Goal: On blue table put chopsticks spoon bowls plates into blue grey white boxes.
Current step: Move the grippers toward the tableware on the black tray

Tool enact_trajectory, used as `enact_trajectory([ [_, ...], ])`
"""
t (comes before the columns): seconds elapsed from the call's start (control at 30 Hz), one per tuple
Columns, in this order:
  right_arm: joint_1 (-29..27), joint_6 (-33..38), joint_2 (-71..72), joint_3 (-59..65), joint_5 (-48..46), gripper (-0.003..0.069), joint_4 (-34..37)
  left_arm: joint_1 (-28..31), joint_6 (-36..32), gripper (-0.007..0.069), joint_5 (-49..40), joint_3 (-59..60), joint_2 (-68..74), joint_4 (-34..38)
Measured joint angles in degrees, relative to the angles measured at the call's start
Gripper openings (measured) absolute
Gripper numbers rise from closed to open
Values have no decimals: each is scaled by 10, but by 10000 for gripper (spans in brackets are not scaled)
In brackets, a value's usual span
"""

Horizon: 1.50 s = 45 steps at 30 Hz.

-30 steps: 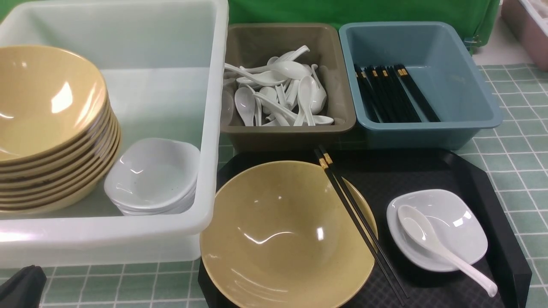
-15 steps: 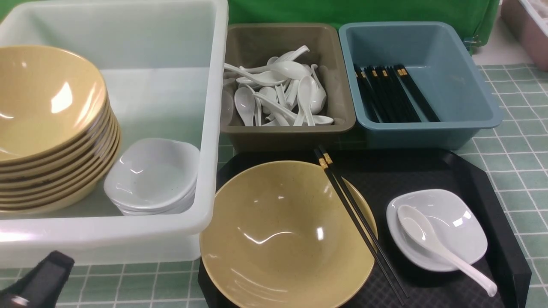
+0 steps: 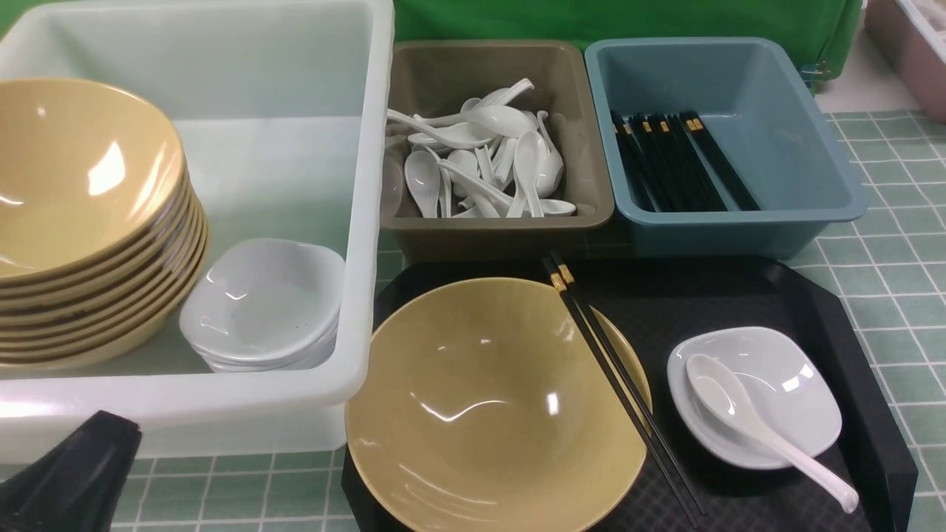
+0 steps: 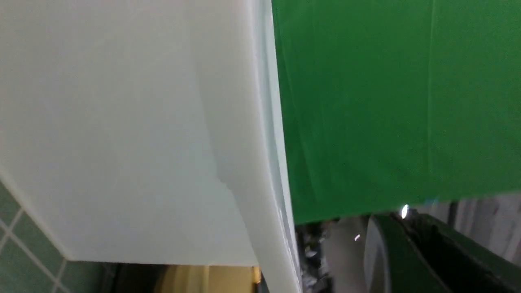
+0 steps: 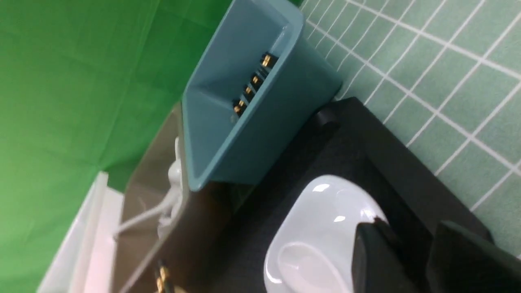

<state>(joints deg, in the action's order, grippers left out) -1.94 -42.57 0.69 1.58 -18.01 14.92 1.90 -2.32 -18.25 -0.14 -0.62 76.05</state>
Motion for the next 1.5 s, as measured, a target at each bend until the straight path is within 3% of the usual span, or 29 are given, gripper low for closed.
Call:
enact_trajectory([
  [0.1,28,109,0,-31,-11,236,36,0,-164,-11,-36,-69,0,-9],
  [0.13,30,115,0,-31,-12,235,36,0,-182,-11,-38,-79,0,-11],
  [0.23,64,238,-36,-110,-28,188,41,0,-270,-11,-55,-163,54,-78],
  [0.4,90,406,-182,-252,-123,46,24,0,-269,-11,-153,-274,211,-291],
  [0.47,91,432,-218,-287,-155,38,14,0,-255,-11,-189,-304,244,-339],
  [0.5,92,464,-269,-337,-206,36,-3,0,-233,-11,-252,-339,288,-411],
  [0.57,94,511,-357,-417,-303,36,-31,0,-200,-11,-328,-391,351,-485],
  [0.7,96,570,-473,-510,-398,36,-45,-29,-170,-11,-412,-457,432,-577],
  [0.8,111,587,-533,-548,-431,36,-46,-73,-165,-11,-425,-488,465,-599],
  [1.0,233,605,-676,-637,-468,38,-60,-228,-163,-11,-454,-582,573,-634],
  [1.27,358,525,-859,-766,-479,65,-131,-321,-163,-11,-462,-638,659,-654],
  [1.37,368,512,-909,-803,-482,105,-133,-327,-163,-11,-464,-638,659,-655],
  [1.4,370,500,-941,-825,-483,160,-134,-327,-163,-11,-467,-639,658,-659],
  [1.47,370,494,-962,-837,-486,201,-134,-327,-163,-11,-468,-639,658,-663],
  [1.5,370,485,-982,-850,-489,274,-138,-327,-163,-11,-469,-640,657,-670],
])
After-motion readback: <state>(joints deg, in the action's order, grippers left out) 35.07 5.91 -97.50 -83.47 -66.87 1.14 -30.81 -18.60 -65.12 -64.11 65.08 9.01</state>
